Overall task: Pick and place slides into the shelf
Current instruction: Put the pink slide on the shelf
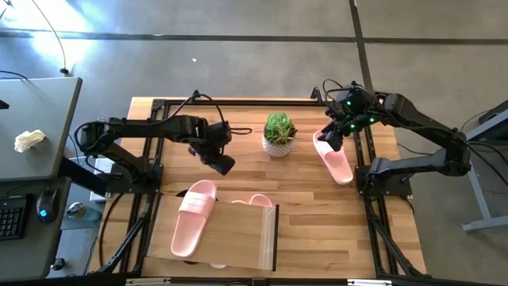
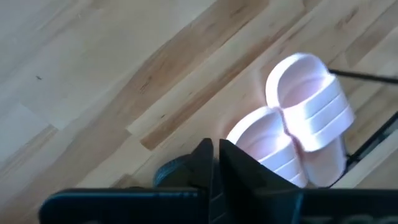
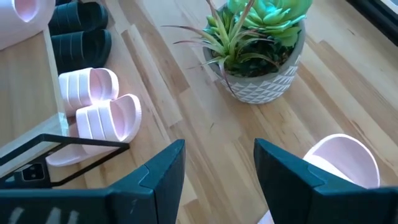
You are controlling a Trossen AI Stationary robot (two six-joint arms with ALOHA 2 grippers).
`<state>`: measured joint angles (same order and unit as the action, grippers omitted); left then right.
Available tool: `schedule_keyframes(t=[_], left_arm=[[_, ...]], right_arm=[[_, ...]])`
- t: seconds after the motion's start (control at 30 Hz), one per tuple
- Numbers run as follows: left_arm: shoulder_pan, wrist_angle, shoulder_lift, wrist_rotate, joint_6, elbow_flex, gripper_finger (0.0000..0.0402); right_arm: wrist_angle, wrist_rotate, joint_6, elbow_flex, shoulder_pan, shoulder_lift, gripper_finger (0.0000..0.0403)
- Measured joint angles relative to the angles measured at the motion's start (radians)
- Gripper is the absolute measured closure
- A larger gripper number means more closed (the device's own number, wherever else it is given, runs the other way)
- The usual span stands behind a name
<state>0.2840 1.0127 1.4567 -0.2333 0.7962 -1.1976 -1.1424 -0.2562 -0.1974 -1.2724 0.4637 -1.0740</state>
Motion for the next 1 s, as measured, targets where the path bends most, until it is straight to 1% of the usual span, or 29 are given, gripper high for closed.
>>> schedule_keyframes(t=[0.1, 0.17, 0.27, 0.33, 0.4, 0.47, 0.57, 0.63, 1.0], left_arm=[[0.001, -0.019, 0.006, -0.009, 0.042, 0.000, 0.0360], [-0.002, -0.019, 0.007, -0.009, 0.059, 0.000, 0.0355], [-0.050, -0.005, 0.007, 0.039, 0.111, 0.000, 0.0377], [-0.085, 0.004, 0.007, 0.044, 0.142, 0.000, 0.0395], [-0.121, 0.020, 0.007, 0.052, 0.179, 0.000, 0.0392], [-0.152, 0.039, 0.007, 0.082, 0.222, 0.000, 0.0386], [-0.187, 0.075, 0.007, 0.117, 0.271, 0.000, 0.0394], [-0.205, 0.079, 0.007, 0.122, 0.292, 0.000, 0.0399], [-0.287, 0.089, 0.007, 0.122, 0.393, 0.000, 0.0399]], right_arm=[[0.002, 0.000, 0.000, 0.000, 0.000, 0.000, 0.0222], [0.002, 0.000, -0.003, 0.000, 0.000, 0.000, 0.0222], [0.002, 0.000, -0.004, 0.000, 0.000, 0.000, 0.0222], [0.002, 0.001, -0.003, 0.000, 0.000, 0.000, 0.0222], [0.002, 0.001, -0.003, 0.000, 0.000, 0.000, 0.0222], [0.002, 0.001, -0.003, 0.000, 0.000, 0.000, 0.0222], [0.002, 0.001, 0.000, 0.000, 0.000, 0.000, 0.0222], [0.002, 0.001, 0.008, 0.000, 0.000, 0.000, 0.0222], [0.002, 0.000, 0.015, 0.000, 0.000, 0.000, 0.0222]])
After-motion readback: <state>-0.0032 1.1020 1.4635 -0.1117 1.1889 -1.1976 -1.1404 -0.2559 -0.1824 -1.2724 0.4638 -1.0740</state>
